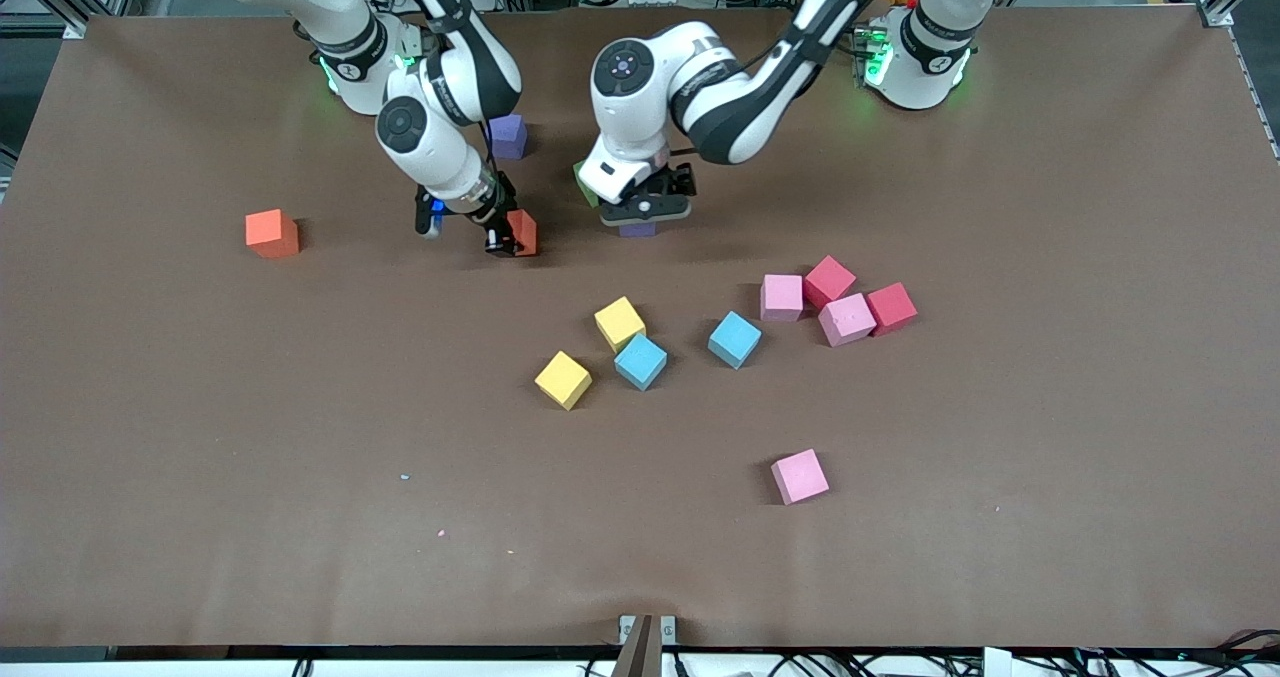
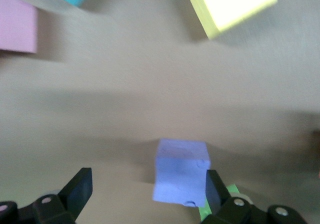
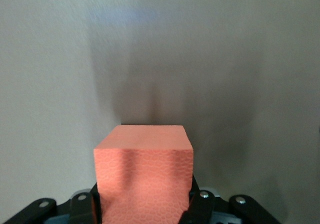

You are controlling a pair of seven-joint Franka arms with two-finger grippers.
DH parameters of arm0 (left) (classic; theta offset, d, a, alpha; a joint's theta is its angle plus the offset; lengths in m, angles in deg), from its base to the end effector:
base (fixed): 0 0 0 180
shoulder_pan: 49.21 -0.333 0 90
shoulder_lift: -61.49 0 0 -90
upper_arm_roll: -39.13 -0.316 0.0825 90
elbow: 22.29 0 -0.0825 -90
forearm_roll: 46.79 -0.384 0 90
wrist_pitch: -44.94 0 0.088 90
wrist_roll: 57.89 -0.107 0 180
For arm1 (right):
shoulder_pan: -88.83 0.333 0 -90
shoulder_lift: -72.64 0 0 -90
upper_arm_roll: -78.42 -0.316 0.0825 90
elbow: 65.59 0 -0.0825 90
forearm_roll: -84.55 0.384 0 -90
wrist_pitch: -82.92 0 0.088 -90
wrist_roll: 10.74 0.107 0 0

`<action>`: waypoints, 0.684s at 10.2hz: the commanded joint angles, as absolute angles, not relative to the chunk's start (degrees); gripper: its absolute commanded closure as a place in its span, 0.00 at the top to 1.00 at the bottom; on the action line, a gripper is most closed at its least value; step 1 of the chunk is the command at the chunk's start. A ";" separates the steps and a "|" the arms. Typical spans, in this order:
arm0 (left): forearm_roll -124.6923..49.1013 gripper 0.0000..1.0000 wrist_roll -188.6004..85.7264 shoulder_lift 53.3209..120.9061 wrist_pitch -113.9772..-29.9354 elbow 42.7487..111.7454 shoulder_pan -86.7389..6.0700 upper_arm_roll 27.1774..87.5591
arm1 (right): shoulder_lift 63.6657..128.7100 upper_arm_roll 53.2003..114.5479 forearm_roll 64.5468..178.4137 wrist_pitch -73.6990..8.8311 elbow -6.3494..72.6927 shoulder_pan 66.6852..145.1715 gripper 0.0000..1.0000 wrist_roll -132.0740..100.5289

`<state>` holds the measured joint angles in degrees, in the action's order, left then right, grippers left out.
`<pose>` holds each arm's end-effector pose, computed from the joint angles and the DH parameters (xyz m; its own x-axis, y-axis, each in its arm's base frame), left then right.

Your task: Arrange 11 blocks into digit 3

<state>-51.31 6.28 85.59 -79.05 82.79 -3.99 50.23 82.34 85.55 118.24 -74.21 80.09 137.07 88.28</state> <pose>0.3597 -0.5201 0.2990 0.9932 0.1048 -0.0508 0.1014 -0.9927 -0.0656 0.3583 0.2813 0.2099 0.0158 -0.9780 -0.2082 -0.9981 -0.0280 0.0555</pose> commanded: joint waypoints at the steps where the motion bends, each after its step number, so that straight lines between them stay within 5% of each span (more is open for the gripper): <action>1: -51.89 1.00 5.40 81.89 -77.05 83.80 -9.37 50.64 | 82.22 85.81 119.62 -75.19 78.91 140.58 0.00 93.82; 7: -52.50 1.00 -1.88 78.90 -75.38 83.36 -19.31 50.56 | 86.52 86.77 118.13 -75.63 75.74 146.75 0.00 103.07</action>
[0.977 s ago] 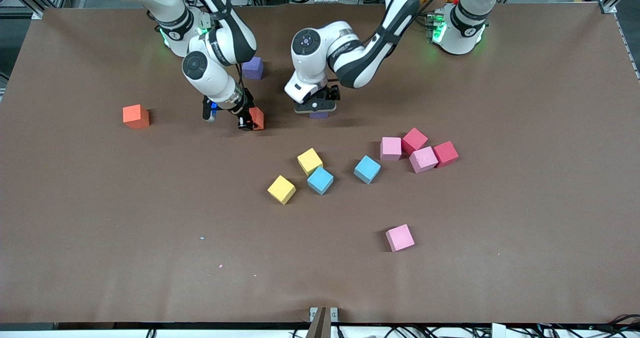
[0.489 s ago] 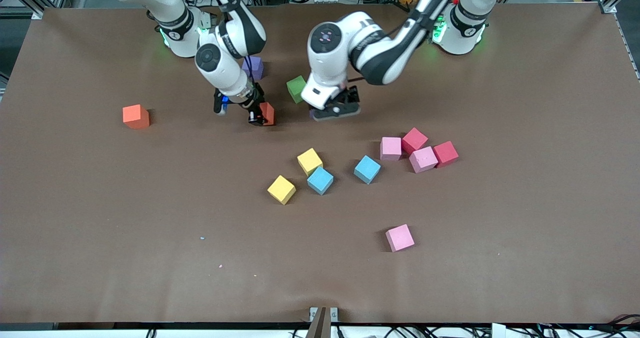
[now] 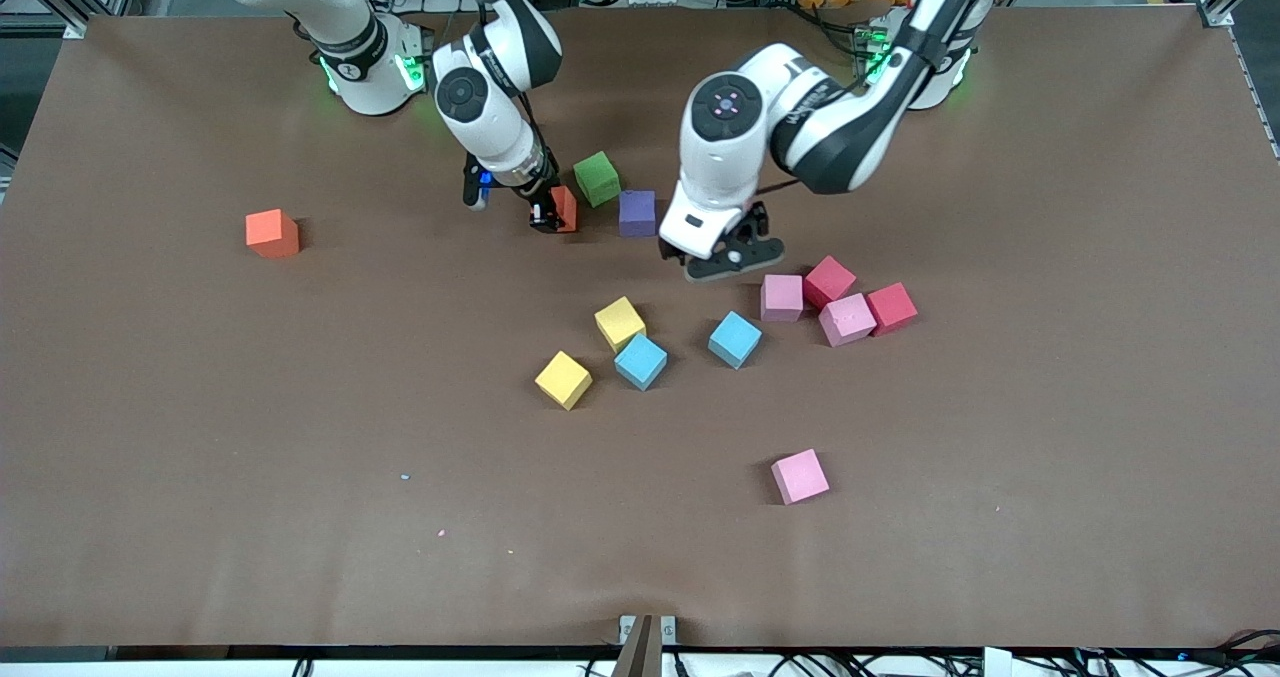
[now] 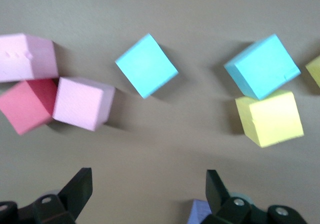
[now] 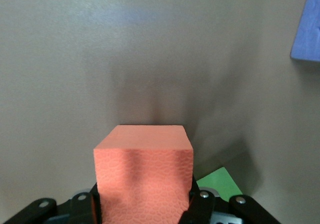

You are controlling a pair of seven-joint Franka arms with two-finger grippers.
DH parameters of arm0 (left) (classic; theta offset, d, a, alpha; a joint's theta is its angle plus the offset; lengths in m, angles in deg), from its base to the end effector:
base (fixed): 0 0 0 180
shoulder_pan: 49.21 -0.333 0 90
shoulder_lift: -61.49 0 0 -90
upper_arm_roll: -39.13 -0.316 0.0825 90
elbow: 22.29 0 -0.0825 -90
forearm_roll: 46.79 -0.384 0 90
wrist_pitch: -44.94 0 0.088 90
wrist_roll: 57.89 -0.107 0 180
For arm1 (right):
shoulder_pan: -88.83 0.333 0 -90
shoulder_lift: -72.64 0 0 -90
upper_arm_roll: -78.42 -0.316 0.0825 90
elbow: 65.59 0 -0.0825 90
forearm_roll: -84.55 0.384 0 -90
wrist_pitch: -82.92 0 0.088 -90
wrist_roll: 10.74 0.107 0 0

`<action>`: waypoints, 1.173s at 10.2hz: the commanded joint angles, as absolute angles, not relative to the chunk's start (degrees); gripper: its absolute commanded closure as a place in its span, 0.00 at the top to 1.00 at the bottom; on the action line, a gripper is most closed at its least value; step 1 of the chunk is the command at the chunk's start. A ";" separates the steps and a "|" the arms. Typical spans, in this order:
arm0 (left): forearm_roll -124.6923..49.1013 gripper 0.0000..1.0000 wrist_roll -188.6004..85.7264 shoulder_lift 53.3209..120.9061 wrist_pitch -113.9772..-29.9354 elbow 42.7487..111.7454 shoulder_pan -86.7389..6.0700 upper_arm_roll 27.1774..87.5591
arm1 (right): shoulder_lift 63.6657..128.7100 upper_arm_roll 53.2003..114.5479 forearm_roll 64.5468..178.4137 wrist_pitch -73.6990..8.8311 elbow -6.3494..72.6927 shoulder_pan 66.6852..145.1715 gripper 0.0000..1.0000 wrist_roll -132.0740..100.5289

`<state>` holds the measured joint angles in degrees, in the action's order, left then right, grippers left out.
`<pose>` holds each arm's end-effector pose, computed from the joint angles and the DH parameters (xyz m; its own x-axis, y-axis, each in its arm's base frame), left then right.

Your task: Arrange 11 blocks into digit 3

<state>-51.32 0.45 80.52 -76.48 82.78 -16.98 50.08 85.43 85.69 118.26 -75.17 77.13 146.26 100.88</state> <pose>0.4656 -0.4217 0.3503 0.9732 0.2292 -0.0177 0.2284 -0.9729 -0.0359 0.3214 0.3457 0.2033 -0.0474 -0.9803 -0.1916 -0.9963 0.0325 0.0799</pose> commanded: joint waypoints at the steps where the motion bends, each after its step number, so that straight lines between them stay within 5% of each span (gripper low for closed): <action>1: -52.50 1.00 -3.82 78.81 -75.38 83.09 -20.72 50.64 | 86.52 86.86 117.51 -75.54 75.48 146.75 0.00 103.51; 12: -52.59 1.00 -10.77 75.64 -72.39 83.00 -26.62 50.56 | 84.07 94.76 97.99 -70.46 71.61 145.08 0.00 87.50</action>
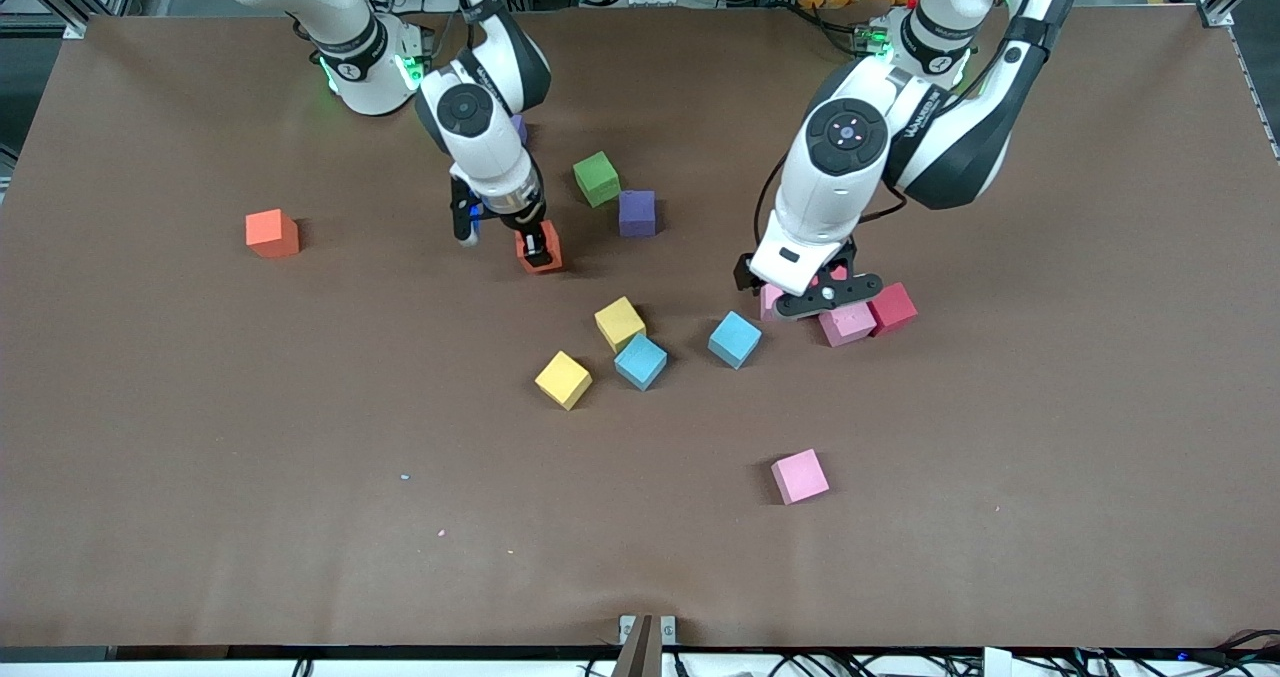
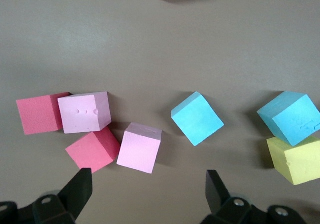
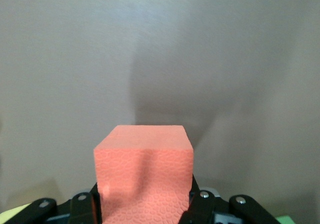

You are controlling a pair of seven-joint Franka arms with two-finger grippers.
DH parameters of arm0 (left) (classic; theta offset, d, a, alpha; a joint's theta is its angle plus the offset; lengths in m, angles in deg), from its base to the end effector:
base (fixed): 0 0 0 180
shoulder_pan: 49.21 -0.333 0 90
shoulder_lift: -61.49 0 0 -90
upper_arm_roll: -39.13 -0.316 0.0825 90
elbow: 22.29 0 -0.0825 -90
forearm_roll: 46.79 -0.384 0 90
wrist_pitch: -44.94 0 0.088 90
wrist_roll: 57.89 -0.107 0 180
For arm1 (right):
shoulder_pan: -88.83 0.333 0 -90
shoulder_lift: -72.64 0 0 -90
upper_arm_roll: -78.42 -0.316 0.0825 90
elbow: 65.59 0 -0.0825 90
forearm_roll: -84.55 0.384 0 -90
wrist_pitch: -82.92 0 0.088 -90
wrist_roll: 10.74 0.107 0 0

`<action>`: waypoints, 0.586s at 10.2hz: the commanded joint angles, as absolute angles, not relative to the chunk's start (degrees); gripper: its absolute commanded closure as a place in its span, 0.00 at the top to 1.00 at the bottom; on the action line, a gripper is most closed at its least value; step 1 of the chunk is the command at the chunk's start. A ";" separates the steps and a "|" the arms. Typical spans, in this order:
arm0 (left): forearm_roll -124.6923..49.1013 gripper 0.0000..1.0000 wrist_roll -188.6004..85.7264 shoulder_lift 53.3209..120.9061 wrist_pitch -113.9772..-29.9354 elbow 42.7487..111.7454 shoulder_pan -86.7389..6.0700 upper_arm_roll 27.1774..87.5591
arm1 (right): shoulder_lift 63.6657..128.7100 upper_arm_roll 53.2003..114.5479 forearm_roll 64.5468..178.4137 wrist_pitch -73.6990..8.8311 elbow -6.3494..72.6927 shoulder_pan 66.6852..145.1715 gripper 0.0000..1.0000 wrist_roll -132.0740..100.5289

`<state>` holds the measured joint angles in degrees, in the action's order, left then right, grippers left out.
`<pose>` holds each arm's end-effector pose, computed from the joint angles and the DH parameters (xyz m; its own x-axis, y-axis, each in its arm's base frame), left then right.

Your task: Arrange 11 blocks into digit 3

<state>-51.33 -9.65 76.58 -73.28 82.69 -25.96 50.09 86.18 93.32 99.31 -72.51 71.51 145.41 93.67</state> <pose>0.5187 -0.3395 0.3885 0.9775 0.2107 -0.0037 0.2104 -0.9770 -0.0330 0.3893 0.3310 0.2315 0.2556 -0.9627 -0.0884 -0.9657 -0.2499 -0.0702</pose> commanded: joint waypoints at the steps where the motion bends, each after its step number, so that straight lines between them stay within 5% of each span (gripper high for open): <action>1: -52.59 1.00 -11.13 75.56 -72.39 82.92 -27.23 50.56 | 83.10 96.16 97.99 -68.18 71.52 145.08 0.00 82.30; 6: -52.68 1.00 -11.30 77.58 -69.86 80.98 -27.24 50.64 | 78.35 100.22 97.99 -58.23 70.64 145.17 0.00 63.90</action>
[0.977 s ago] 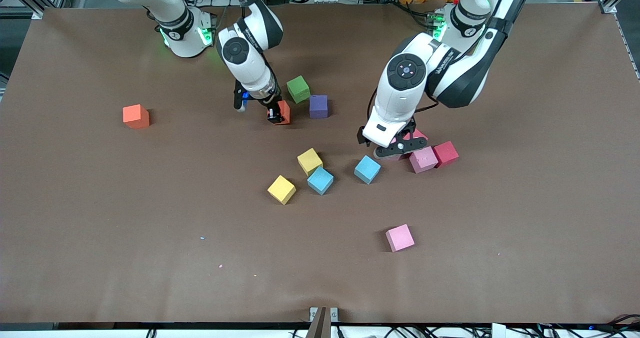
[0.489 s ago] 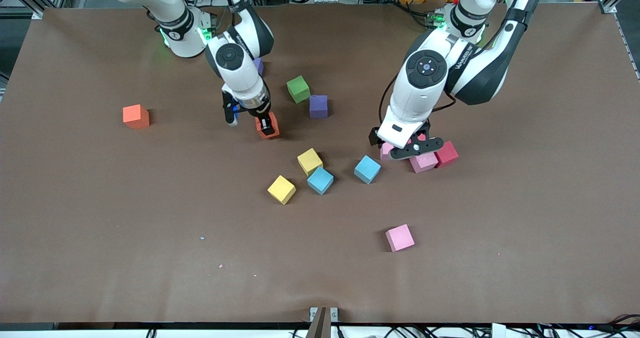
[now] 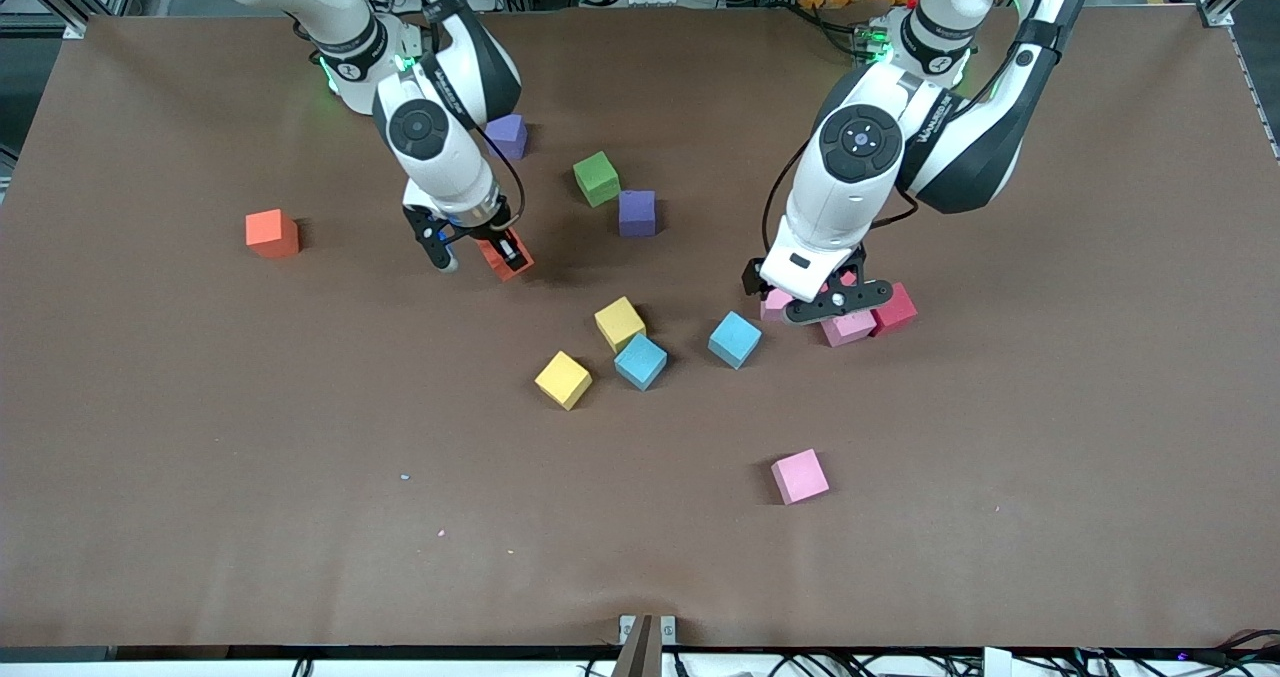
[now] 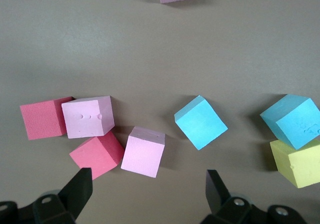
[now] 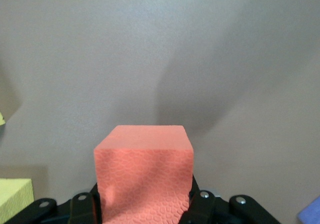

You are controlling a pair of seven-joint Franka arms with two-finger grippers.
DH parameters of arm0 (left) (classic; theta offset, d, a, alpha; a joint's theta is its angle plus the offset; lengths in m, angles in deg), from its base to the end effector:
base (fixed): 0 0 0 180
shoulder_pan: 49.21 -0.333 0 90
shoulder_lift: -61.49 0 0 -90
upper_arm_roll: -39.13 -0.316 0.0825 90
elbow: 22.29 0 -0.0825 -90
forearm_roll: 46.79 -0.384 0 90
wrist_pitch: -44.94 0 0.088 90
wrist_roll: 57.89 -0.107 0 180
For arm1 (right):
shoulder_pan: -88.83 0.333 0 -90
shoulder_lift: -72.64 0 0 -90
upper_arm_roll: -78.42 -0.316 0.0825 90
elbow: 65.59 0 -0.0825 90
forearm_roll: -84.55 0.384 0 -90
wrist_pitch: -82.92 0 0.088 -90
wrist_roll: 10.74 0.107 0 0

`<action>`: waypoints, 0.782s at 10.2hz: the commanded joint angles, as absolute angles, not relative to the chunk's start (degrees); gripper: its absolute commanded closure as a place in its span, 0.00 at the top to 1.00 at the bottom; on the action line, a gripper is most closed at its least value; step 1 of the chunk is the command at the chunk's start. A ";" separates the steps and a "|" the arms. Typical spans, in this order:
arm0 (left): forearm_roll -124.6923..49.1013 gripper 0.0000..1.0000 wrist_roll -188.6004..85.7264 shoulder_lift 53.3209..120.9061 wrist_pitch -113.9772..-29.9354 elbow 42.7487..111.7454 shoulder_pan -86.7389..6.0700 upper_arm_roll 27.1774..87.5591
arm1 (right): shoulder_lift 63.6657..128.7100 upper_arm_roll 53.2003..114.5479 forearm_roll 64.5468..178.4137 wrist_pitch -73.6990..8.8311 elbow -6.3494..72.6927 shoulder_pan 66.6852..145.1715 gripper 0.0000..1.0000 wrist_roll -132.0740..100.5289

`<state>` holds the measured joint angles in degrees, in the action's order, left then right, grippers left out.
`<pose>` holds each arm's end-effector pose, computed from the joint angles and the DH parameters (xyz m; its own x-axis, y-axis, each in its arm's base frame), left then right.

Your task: Arrange 11 blocks into digit 3

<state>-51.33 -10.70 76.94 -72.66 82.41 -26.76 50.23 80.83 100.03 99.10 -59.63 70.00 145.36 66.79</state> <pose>0.5230 -0.3333 0.3861 0.9787 0.2046 -0.0137 0.2039 -0.9782 -0.0405 0.4168 0.2876 0.2692 0.5846 -0.8050 -0.1006 -0.8095 -0.5871 -0.0056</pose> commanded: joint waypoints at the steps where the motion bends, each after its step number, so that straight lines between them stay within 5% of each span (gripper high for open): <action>1: -52.68 1.00 -11.48 77.40 -68.97 81.07 -27.32 50.64 | 77.30 100.22 97.99 -56.14 70.64 145.17 0.00 59.88; 8: -52.68 1.00 -15.34 75.47 -66.42 80.54 -30.75 50.64 | 76.77 99.78 98.43 -54.89 69.33 145.87 0.00 62.12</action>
<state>-51.36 -14.08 76.52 -68.25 80.86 -30.18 50.12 77.58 100.04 99.09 -55.65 69.66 145.63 60.37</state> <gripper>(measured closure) 0.000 0.405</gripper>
